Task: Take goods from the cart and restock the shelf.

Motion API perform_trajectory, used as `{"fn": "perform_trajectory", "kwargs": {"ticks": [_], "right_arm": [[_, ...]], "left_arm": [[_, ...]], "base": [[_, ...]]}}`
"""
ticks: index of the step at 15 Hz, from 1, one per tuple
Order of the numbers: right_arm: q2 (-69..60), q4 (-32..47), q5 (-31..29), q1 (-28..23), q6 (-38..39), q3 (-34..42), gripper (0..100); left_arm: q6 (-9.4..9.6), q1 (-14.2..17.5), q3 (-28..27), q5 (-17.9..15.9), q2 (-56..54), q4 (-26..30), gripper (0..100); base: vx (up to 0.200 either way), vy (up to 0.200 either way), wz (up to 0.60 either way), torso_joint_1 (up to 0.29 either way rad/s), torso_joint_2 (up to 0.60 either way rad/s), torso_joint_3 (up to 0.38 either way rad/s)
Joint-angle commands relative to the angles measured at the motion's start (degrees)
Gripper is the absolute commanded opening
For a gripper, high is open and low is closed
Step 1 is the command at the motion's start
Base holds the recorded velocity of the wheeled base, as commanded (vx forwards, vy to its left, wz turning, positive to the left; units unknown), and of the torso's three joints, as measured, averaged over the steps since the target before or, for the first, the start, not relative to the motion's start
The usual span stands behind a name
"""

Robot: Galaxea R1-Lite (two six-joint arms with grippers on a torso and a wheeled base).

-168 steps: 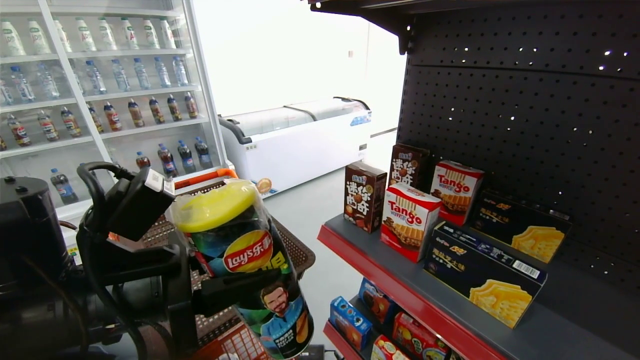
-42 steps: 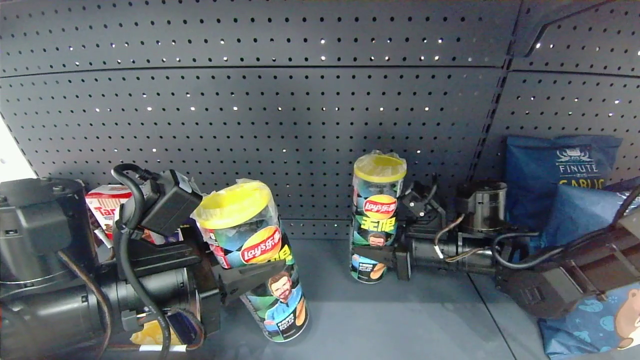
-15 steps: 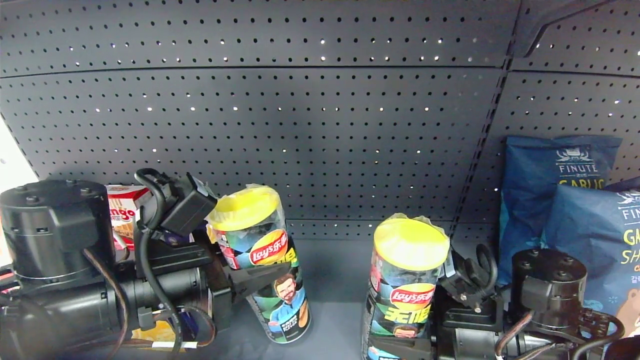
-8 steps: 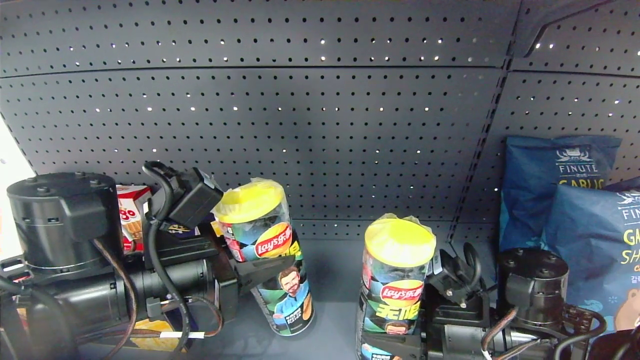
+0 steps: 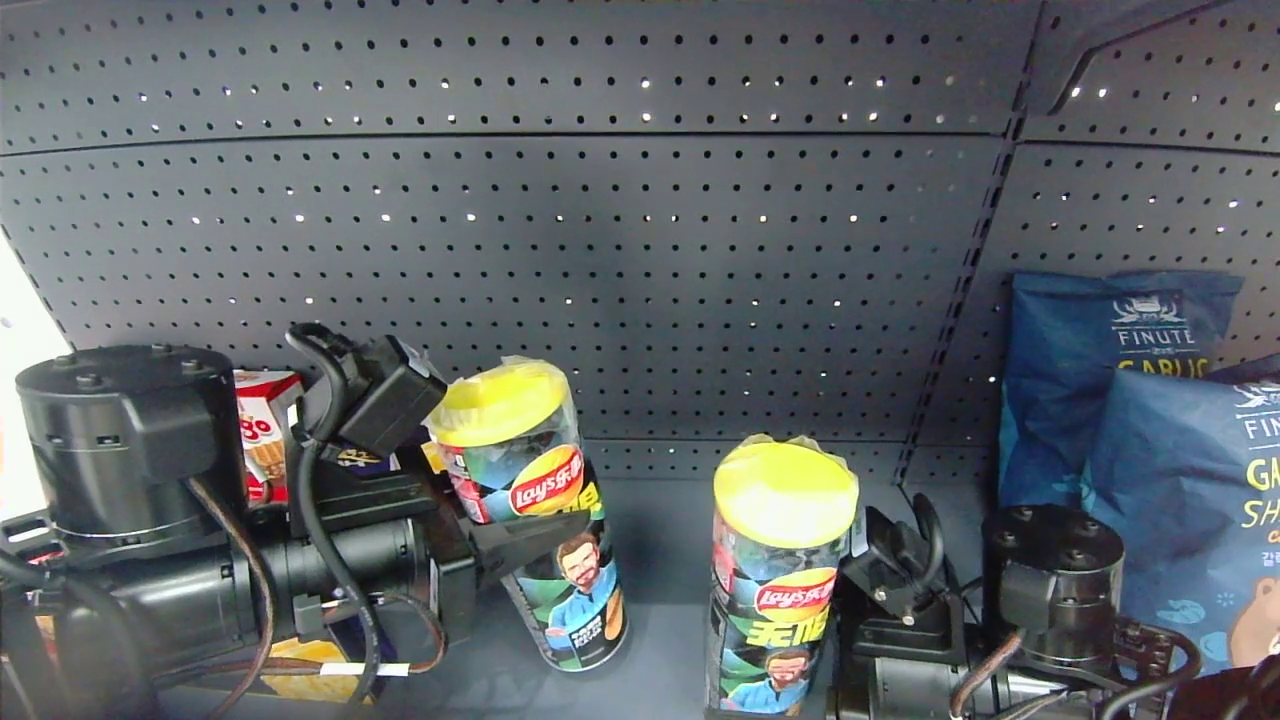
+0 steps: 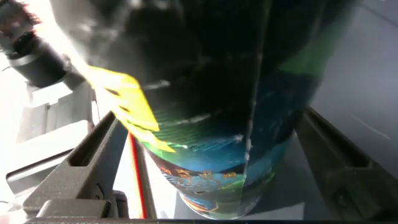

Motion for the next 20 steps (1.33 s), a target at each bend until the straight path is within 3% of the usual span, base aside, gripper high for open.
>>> {"fn": "perform_trajectory", "kwargs": {"ticks": [1, 7, 9, 14, 17, 20], "right_arm": [[-0.8, 0.0, -0.7, -0.4, -0.1, 0.5, 100], [-9.4, 0.1, -0.7, -3.9, -0.1, 8.0, 100], [-19.1, 0.2, -0.7, -4.9, -0.1, 14.0, 100], [-31.8, 0.6, -1.0, -17.9, -0.1, 14.6, 100], [-38.4, 1.8, -9.0, -24.1, 0.0, 14.8, 100], [-47.9, 4.3, -9.4, -33.1, -0.3, 20.7, 100]], "left_arm": [[-0.01, 0.0, 0.1, 0.0, -0.1, 0.0, 0], [-0.01, 0.0, 0.5, 0.0, -0.2, 0.0, 0], [-0.01, 0.0, 0.4, 0.0, -0.2, -0.1, 0], [-0.01, 0.0, 0.4, 0.0, -0.2, 0.0, 0], [-0.01, 0.0, 0.4, 0.0, -0.3, 0.0, 0], [-0.01, 0.0, 0.5, 0.1, -0.6, 0.0, 0]], "base": [[0.0, 0.0, 0.0, 0.0, 0.0, 0.0], [0.0, 0.0, 0.0, 0.0, 0.0, 0.0], [0.0, 0.0, 0.0, 0.0, 0.0, 0.0], [0.0, 0.0, 0.0, 0.0, 0.0, 0.0], [0.0, 0.0, 0.0, 0.0, 0.0, 0.0], [0.0, 0.0, 0.0, 0.0, 0.0, 0.0]]}}
